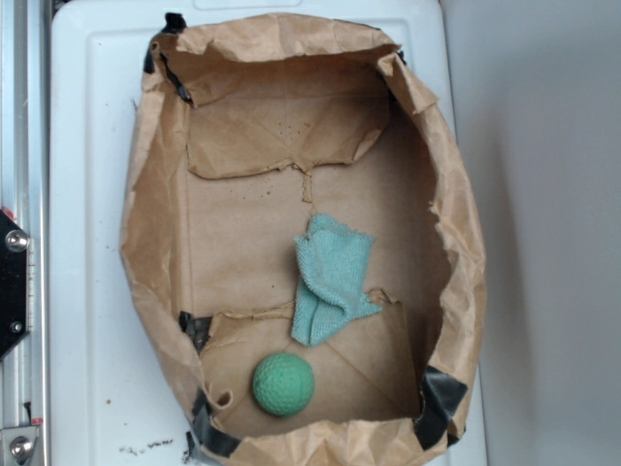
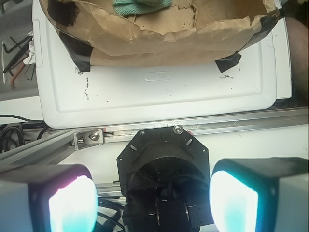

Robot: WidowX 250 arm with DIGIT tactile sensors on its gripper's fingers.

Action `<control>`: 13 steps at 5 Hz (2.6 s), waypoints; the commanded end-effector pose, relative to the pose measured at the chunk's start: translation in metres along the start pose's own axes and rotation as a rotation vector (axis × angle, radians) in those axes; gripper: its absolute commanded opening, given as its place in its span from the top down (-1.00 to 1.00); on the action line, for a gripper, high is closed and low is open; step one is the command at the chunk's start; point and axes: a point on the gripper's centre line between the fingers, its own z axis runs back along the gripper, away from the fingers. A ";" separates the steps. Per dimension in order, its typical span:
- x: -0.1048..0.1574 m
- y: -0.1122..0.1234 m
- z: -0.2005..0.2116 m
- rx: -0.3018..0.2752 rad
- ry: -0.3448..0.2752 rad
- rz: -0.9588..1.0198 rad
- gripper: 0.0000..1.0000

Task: Grab the blue cloth.

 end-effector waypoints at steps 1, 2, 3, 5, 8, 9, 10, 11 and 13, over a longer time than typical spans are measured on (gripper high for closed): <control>0.000 0.000 0.000 0.000 0.000 0.000 -1.00; 0.027 -0.009 -0.007 0.015 -0.002 0.047 -1.00; 0.056 -0.013 -0.020 0.035 -0.025 0.115 -1.00; 0.109 0.008 -0.043 -0.040 -0.209 0.409 -1.00; 0.162 0.040 -0.091 0.029 -0.291 0.685 -1.00; 0.161 0.048 -0.102 0.067 -0.287 0.694 -1.00; 0.159 0.056 -0.113 0.100 -0.282 0.714 -1.00; 0.155 0.058 -0.110 0.094 -0.272 0.723 -1.00; 0.155 0.058 -0.110 0.094 -0.272 0.723 -1.00</control>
